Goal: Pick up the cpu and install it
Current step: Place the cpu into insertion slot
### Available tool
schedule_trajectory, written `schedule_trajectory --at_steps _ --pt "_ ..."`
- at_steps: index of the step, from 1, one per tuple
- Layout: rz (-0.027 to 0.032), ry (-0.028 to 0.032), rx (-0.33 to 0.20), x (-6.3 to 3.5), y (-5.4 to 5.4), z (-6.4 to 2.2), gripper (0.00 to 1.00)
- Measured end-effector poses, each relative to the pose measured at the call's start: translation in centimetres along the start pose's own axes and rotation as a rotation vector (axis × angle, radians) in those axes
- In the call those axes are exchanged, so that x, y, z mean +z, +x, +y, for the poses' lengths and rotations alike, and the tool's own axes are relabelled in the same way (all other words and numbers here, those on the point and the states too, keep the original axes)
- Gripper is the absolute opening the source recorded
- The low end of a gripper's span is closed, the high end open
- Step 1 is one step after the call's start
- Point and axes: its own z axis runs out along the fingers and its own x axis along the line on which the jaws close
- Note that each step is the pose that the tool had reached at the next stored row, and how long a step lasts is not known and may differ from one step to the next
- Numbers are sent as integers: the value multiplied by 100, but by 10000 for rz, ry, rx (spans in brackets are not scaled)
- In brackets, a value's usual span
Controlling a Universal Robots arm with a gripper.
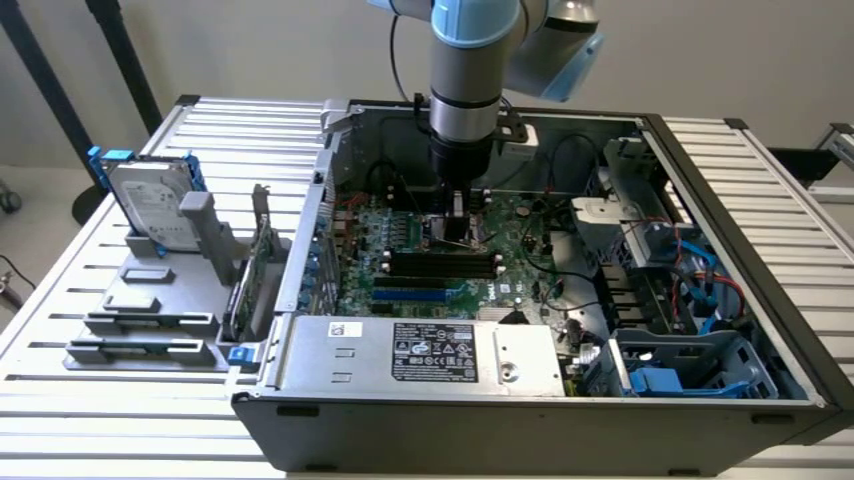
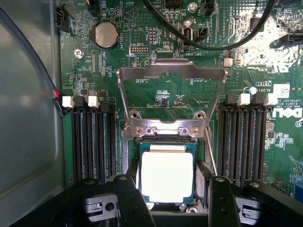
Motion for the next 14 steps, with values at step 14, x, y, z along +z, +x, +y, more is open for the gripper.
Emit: schedule_trajectory --at_steps 14 --pt "14 -5 -142 19 4 1 56"
